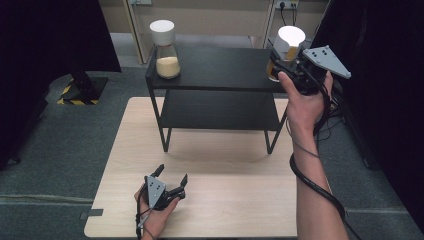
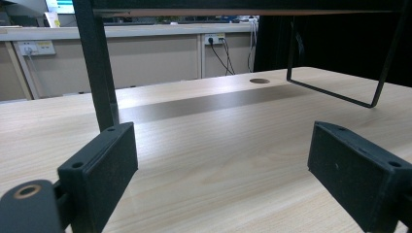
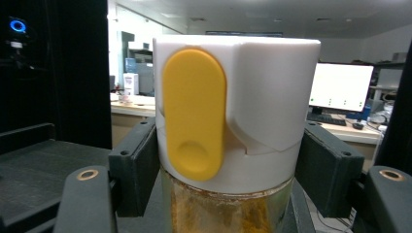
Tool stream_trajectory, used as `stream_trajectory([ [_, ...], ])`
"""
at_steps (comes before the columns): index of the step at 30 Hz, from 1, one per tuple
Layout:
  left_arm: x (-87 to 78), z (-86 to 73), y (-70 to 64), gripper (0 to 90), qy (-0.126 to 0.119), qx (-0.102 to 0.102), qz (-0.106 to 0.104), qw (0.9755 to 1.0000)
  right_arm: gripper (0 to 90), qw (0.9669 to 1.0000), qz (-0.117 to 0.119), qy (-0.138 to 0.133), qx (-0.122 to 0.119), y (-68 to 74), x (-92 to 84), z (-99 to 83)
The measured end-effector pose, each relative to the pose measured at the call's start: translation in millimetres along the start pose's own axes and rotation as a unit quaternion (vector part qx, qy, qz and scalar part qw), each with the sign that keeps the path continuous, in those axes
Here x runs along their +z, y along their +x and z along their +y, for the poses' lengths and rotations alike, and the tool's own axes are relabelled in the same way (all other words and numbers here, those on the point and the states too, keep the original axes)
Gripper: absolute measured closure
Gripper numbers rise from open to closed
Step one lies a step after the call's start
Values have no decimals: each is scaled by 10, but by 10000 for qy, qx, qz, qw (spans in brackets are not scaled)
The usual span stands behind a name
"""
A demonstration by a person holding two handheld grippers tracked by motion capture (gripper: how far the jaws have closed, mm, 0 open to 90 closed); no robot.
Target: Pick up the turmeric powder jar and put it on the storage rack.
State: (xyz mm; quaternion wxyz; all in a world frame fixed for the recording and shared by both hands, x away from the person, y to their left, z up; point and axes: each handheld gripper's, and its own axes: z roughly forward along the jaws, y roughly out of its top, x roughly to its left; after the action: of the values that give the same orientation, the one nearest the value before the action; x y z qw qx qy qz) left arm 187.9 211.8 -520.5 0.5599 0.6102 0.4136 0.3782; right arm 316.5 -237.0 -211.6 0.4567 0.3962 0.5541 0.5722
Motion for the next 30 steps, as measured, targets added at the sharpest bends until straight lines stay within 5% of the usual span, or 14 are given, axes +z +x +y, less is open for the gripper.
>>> stream_trajectory([
  [30, -1, -5, 1, 103, -15, 0, -12, 10000, 308, 9989, -256, 384, -64, -40, 351, 184],
])
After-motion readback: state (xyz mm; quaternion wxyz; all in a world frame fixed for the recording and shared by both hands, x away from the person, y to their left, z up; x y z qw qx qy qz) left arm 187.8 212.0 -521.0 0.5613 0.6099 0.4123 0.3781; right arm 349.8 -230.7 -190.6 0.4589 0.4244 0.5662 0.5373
